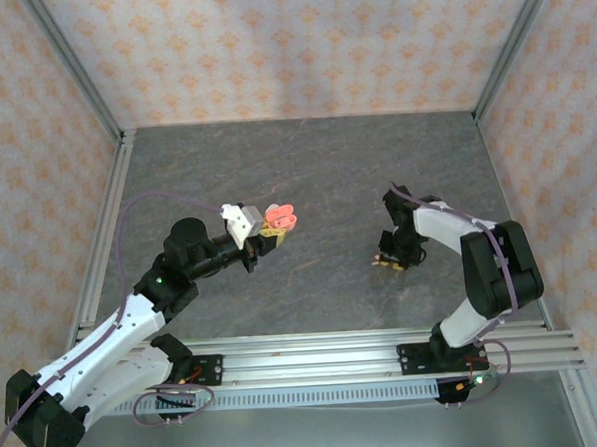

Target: Insert the wireless bluetooth earbuds into the charging case

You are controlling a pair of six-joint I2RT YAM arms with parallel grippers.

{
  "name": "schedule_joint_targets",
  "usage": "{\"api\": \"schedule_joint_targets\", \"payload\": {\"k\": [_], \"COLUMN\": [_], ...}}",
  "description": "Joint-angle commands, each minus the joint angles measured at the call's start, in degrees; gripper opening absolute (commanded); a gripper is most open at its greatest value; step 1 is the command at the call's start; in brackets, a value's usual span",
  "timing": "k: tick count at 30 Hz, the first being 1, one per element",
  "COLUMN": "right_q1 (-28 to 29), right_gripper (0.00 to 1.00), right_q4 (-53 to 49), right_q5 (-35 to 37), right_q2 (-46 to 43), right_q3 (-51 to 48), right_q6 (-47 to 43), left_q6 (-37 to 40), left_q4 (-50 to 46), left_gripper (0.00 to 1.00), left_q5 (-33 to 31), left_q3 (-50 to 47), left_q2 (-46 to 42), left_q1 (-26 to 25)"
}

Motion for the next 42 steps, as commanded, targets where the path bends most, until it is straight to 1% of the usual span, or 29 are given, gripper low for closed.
{"api": "schedule_joint_targets", "payload": {"k": [1,5,7,13,15,20,28,30,33,35,39,42], "right_q1": [2.32,4.51,4.67,4.59,4.42,3.95,3.97,3.97,3.95,3.94,3.96,3.96], "right_gripper": [0.27,0.28,0.28,0.3,0.32,0.32,0.32,0.35,0.41,0.42,0.42,0.38], "right_q4": [-2.86,-2.52,-3.61,-10.7,-11.11,-6.31,7.06,9.53,10.53,10.88,11.6,10.89], "right_q5": [-2.82,-4.76,-4.84,-0.81,-0.16,-1.28,-4.85,-5.39,-4.6,-3.93,-2.61,-1.13], "right_q2": [-2.19,-4.32,-5.76,-8.58,-8.97,-8.42,-7.61,-7.14,-6.23,-5.64,-3.56,-1.48], "right_q3": [-1.92,-1.44,-0.58,5.04,6.23,5.56,-1.88,-3.66,-5.04,-5.5,-5.56,-4.32], "right_q6": [4.0,6.34,6.52,3.92,3.21,4.38,13.47,15.15,15.71,15.52,14.53,12.75], "left_q6": [-1.1,-1.16,-1.11,-0.85,-0.85,-0.81,-0.24,-0.11,0.02,0.07,0.12,0.16], "left_q4": [3.33,3.26,2.72,1.42,1.46,1.68,1.1,1.14,1.31,1.41,1.51,1.36], "left_gripper": [0.0,0.0,0.0,0.0,0.0,0.0,0.0,0.0,0.0,0.0,0.0,0.0], "left_q5": [0.4,0.4,0.38,-0.38,-0.52,-0.47,-0.47,-0.52,-0.39,-0.39,-0.25,-0.2], "left_q3": [-0.41,-0.02,0.23,-0.15,-0.28,-0.07,0.24,0.31,0.4,0.49,0.54,0.71], "left_q2": [-0.3,-0.3,-0.53,-2.19,-2.41,-2.15,-1.72,-1.45,-1.05,-0.75,-0.02,0.14], "left_q1": [-0.6,-0.78,-0.86,-1.0,-0.96,-0.96,-0.96,-0.96,-0.96,-0.97,-0.95,-0.96]}}
